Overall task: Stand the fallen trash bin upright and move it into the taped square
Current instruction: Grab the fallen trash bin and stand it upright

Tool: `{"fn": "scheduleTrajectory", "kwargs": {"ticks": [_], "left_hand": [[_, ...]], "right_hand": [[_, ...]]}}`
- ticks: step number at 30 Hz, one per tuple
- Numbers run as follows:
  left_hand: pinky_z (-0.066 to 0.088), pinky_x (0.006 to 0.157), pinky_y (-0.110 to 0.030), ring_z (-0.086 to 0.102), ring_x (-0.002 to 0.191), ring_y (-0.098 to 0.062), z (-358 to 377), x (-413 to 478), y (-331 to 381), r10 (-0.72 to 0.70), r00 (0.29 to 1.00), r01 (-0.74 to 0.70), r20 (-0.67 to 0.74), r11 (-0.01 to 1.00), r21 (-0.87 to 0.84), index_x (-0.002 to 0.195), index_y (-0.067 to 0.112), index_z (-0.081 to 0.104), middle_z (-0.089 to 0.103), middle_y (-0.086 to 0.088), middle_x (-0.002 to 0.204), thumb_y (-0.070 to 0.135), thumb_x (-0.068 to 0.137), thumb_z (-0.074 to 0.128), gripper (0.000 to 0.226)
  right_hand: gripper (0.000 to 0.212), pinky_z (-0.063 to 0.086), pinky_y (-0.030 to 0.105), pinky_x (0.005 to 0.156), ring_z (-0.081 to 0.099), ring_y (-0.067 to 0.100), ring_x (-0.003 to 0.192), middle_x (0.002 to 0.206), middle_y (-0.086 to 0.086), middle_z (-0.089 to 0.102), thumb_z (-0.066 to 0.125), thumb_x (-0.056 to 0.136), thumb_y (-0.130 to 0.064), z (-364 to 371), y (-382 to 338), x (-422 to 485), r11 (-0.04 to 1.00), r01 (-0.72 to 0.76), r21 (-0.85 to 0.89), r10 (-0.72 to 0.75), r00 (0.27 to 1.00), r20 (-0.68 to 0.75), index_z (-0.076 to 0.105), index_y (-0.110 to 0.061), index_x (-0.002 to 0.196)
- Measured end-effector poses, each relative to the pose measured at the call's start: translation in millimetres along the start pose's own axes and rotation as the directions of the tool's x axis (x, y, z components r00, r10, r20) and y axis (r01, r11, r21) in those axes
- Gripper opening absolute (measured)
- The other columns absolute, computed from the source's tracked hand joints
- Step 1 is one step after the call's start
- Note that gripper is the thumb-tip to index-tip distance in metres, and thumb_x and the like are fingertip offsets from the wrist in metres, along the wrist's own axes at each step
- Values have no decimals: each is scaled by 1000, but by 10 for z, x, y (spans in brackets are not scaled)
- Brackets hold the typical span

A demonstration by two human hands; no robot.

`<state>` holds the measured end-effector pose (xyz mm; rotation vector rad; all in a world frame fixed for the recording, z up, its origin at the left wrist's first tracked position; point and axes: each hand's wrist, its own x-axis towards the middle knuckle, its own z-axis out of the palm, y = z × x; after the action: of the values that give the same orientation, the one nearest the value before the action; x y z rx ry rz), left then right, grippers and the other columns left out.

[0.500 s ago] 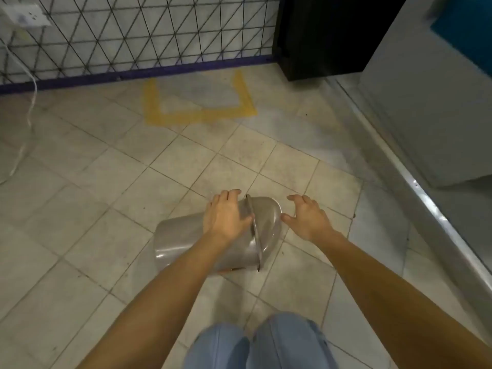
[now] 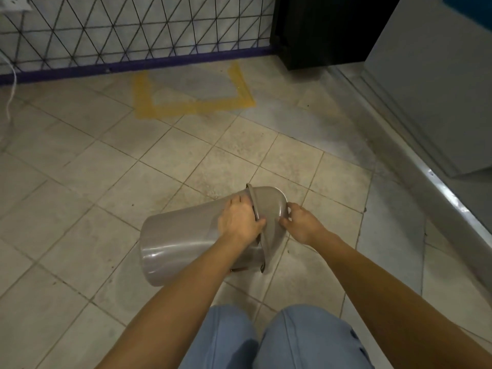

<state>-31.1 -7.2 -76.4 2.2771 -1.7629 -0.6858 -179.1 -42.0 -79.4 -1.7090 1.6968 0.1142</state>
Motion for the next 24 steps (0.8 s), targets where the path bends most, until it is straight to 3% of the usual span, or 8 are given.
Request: {"fn": "scheduleTrajectory", "kwargs": {"ticks": [4, 9, 13, 15, 17, 19, 22, 24], "left_hand": [[52, 75, -36, 61, 97, -31, 19, 4, 97, -150, 987, 158, 53, 968, -197, 110, 7, 54, 66, -13, 103, 32, 78, 67, 43], [42, 60, -26, 63, 82, -24, -16, 15, 158, -259, 964, 263, 61, 893, -364, 75, 13, 62, 68, -7, 84, 23, 73, 71, 13], [35, 45, -21, 53, 57, -14, -86, -18, 122, -284, 958, 277, 49, 857, -434, 53, 23, 48, 56, 6, 57, 20, 71, 72, 30], [42, 45, -21, 57, 52, -13, -173, -10, 80, -294, 954, 283, 59, 819, -499, 51, 22, 49, 55, 7, 51, 19, 69, 71, 29], [54, 57, -27, 65, 58, -19, -303, 29, 32, -301, 950, 293, 83, 765, -574, 55, 22, 52, 61, 4, 54, 20, 69, 70, 24], [56, 62, -29, 66, 54, -19, -437, 73, -27, -314, 944, 304, 101, 708, -638, 61, 22, 51, 63, 2, 56, 21, 70, 70, 21], [53, 52, -22, 59, 37, -7, -648, 101, -128, -312, 945, 288, 101, 640, -713, 65, 20, 52, 61, 3, 54, 19, 72, 71, 20], [49, 41, -18, 56, 38, -8, -776, 93, -192, -300, 948, 269, 106, 577, -772, 69, 16, 53, 59, 0, 56, 14, 73, 70, 18]], "right_hand": [[54, 39, 38, 101, 48, 31, 124, 137, 15, 49, 50, 93, -32, 13, 15, -22, 1000, 8, 15, -8, 1000, 0, 35, -8, 138], [49, 37, 36, 100, 47, 30, 124, 137, 14, 49, 43, 96, -29, -14, 5, -43, 999, 30, 14, -30, 999, 13, 35, -9, 139], [50, 33, 35, 104, 42, 29, 129, 143, 14, 43, 37, 98, -28, -80, -3, -54, 999, 49, 2, -49, 999, 18, 29, -10, 143], [50, 29, 35, 110, 36, 29, 134, 147, 14, 38, 33, 98, -24, -132, -13, -57, 998, 67, -8, -67, 997, 26, 24, -10, 145], [50, 27, 36, 112, 34, 28, 136, 149, 14, 34, 32, 98, -22, -189, -23, -45, 997, 73, -7, -73, 997, 24, 22, -11, 146], [51, 27, 36, 111, 35, 28, 135, 149, 14, 34, 33, 98, -21, -241, -31, -28, 998, 60, 4, -60, 998, 24, 22, -12, 147], [52, 30, 34, 107, 37, 29, 133, 148, 15, 36, 37, 97, -21, -286, -64, -21, 1000, 30, 0, -30, 999, 45, 24, -9, 146], [51, 34, 32, 101, 41, 30, 130, 145, 17, 40, 40, 96, -22, -274, -83, -34, 999, 26, -24, -24, 997, 77, 28, -4, 143]]}}
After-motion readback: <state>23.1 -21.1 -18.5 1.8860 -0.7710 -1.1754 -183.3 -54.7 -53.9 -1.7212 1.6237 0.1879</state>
